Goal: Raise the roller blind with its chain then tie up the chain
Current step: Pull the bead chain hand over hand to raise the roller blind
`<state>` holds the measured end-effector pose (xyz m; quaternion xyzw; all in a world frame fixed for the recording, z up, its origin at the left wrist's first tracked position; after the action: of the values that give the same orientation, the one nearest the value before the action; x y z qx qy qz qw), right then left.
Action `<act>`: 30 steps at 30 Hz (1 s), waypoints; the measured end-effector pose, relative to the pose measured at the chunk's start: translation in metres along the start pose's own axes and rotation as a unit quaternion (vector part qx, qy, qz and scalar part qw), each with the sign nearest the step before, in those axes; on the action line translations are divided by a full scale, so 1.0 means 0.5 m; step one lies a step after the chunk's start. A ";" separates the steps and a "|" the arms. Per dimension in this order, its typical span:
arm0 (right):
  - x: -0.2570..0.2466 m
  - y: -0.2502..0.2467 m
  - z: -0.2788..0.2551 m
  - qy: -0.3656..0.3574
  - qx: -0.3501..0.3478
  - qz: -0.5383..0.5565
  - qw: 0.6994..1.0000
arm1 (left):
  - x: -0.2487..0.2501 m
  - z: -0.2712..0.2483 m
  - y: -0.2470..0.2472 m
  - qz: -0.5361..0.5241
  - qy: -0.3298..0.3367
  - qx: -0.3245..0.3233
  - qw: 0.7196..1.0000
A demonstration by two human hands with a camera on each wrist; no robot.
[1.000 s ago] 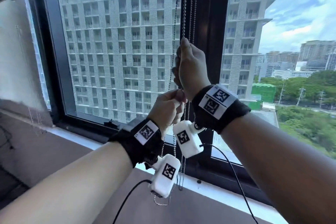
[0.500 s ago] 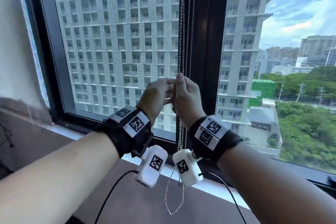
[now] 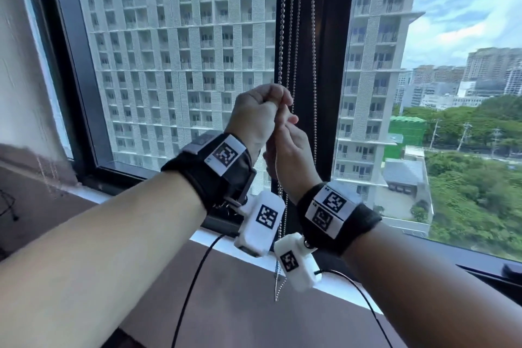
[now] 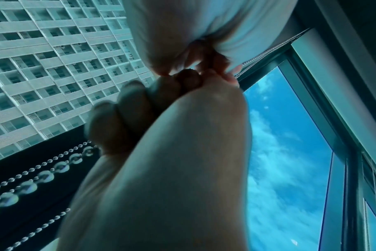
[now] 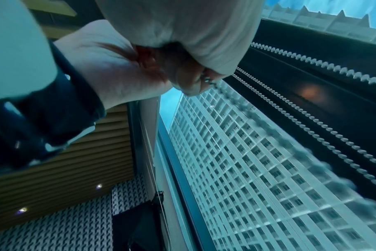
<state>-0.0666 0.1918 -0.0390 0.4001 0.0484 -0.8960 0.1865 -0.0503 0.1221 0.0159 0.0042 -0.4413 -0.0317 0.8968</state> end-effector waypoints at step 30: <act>-0.145 0.036 0.108 0.037 0.016 0.026 0.999 | -0.105 -0.112 -0.021 -0.011 -0.069 -0.021 0.997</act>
<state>-0.0535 0.1839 0.0521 0.4371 0.0305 -0.8760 0.2018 -0.0383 0.1139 -0.0601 -0.0125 -0.5011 -0.0507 0.8638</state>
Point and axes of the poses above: each hand's wrist, its own z-axis towards the middle knuckle, its own y-axis out of the palm, x = y × z, the point moved 5 cm from there along z, towards the middle knuckle, and after that the axes turned 6 degrees about -x, right-handed, at the moved point
